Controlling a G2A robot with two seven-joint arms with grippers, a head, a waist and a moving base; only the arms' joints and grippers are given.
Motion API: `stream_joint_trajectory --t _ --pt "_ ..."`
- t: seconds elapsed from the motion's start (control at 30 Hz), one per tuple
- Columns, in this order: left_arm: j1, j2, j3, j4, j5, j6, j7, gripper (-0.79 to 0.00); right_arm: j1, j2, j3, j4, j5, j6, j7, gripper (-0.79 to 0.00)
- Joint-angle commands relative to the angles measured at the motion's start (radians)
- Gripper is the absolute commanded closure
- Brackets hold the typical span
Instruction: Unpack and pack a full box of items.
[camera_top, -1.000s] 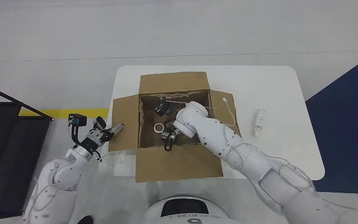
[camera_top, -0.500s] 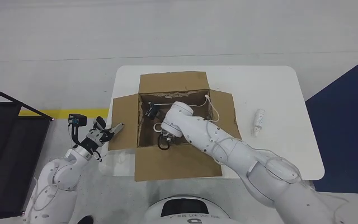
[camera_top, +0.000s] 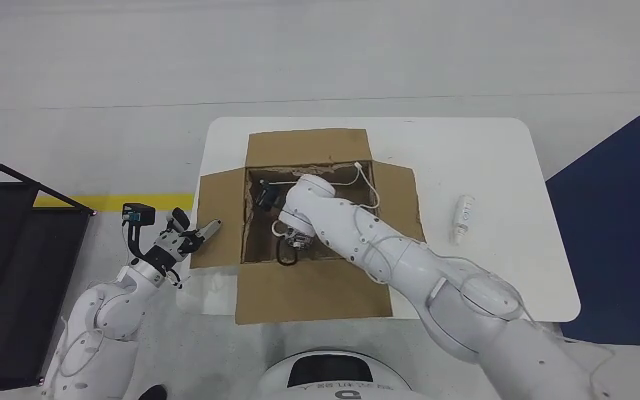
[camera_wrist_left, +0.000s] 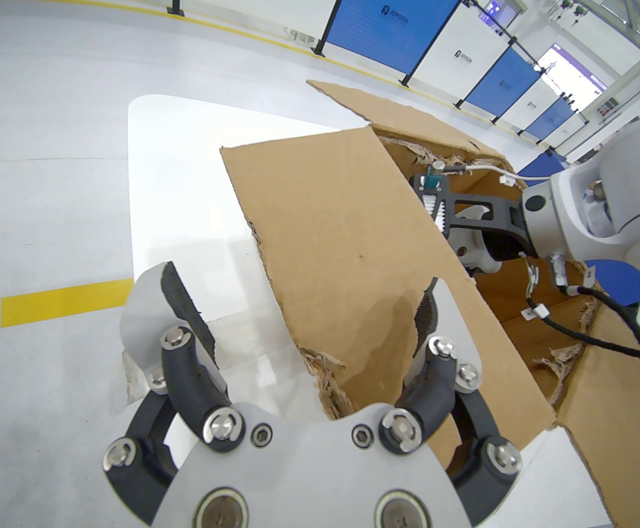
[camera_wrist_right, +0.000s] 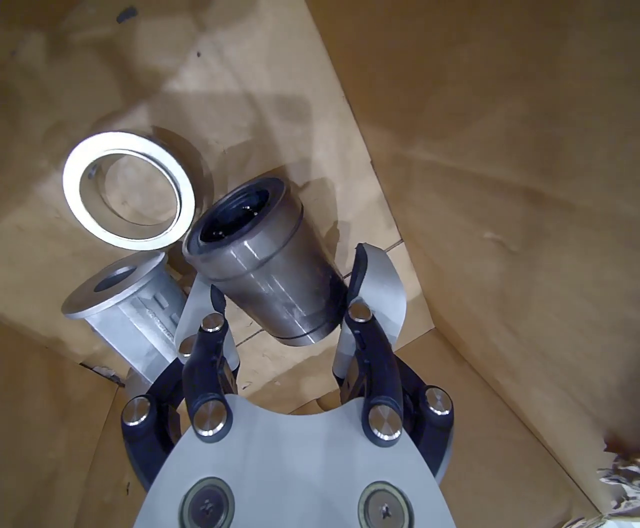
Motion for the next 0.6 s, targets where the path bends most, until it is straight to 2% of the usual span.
stream_joint_trajectory --t 0.0,0.17,0.37,0.57 --pt "0.000 0.000 0.000 0.000 0.000 0.000 0.000 -0.785 0.003 0.003 0.018 -0.007 0.003 -0.002 0.002 0.000" --pt "0.000 0.000 0.000 0.000 0.000 0.000 0.000 -0.785 -0.015 0.030 0.075 -0.068 -0.007 -0.010 0.029 0.000" --pt "0.000 0.000 0.000 0.000 0.000 0.000 0.000 -0.785 -0.087 0.083 0.142 -0.190 -0.067 -0.057 0.117 0.000" --pt "0.000 0.000 0.000 0.000 0.000 0.000 0.000 -0.785 -0.200 0.151 0.278 -0.418 -0.091 -0.115 0.149 0.000"
